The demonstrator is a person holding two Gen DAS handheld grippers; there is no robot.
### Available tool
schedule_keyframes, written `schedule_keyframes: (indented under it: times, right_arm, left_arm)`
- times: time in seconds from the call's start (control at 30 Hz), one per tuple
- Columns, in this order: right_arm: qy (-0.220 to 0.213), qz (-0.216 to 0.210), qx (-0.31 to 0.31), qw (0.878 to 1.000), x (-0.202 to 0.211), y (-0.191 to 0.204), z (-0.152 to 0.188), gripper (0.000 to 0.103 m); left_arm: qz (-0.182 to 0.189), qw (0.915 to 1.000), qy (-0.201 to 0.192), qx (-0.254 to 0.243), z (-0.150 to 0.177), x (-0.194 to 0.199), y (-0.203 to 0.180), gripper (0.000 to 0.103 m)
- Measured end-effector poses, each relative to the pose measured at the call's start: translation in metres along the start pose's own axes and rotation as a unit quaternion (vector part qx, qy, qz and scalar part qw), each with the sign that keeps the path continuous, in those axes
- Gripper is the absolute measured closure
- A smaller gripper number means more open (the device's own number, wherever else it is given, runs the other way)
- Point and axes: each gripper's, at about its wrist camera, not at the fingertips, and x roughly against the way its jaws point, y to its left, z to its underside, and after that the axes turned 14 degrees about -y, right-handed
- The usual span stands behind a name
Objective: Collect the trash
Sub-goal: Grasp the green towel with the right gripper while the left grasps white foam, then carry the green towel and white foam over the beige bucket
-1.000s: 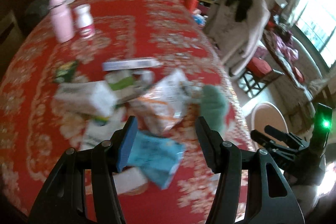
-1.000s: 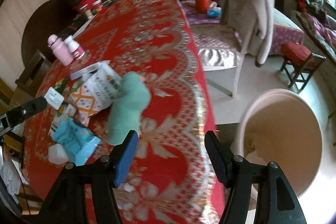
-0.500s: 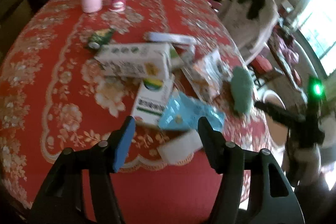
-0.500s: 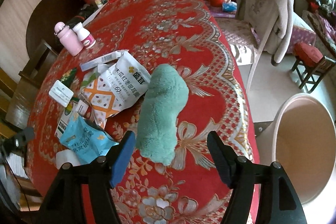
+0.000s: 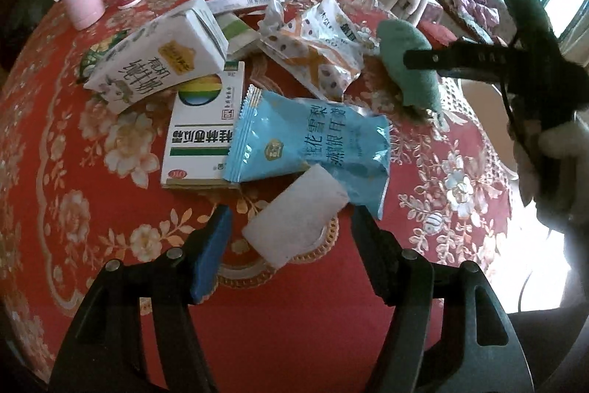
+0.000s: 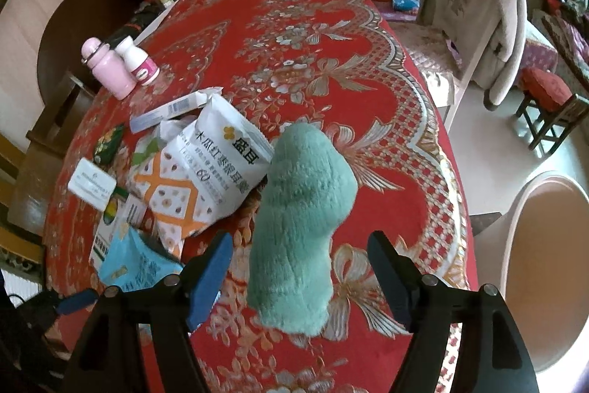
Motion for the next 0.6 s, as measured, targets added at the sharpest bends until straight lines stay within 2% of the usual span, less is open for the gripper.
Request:
schedule_keyframes:
  times: [0.1, 0.13, 0.17, 0.2, 0.23, 0.27, 0.4, 0.6]
  right_arm:
    - [0.005, -0.001, -0.01, 1.0, -0.011, 0.001, -0.004, 0.03]
    - [0.009, -0.003, -0.014, 1.0, -0.014, 0.0, -0.004, 0.031]
    - [0.013, -0.003, -0.02, 1.0, -0.018, -0.001, -0.003, 0.034]
    - [0.018, -0.003, -0.027, 0.999, -0.021, -0.003, -0.003, 0.048]
    - [0.022, -0.004, -0.035, 0.999, -0.023, -0.005, -0.002, 0.058]
    - [0.022, -0.01, -0.04, 0.999, -0.023, -0.006, -0.001, 0.06]
    - [0.016, -0.019, -0.033, 0.999, -0.016, -0.006, 0.0, 0.065]
    - [0.004, -0.038, -0.03, 0.999, 0.005, -0.008, 0.0, 0.065]
  left_arm:
    - [0.013, 0.9998, 0.001, 0.013, 0.001, -0.004, 0.005, 0.04]
    - [0.018, 0.9996, 0.004, 0.02, 0.002, -0.005, 0.007, 0.046]
    - [0.025, 0.9992, 0.01, 0.029, 0.002, -0.008, 0.009, 0.059]
    - [0.025, 0.999, 0.009, 0.034, 0.001, -0.008, 0.011, 0.061]
    - [0.027, 0.999, 0.006, 0.036, 0.001, -0.006, 0.011, 0.064]
    - [0.029, 0.9989, 0.006, 0.037, 0.001, -0.005, 0.012, 0.069]
    - [0.047, 0.9979, -0.003, 0.045, -0.001, 0.008, 0.012, 0.074]
    - [0.041, 0.9982, -0.016, 0.041, -0.014, 0.023, 0.002, 0.074]
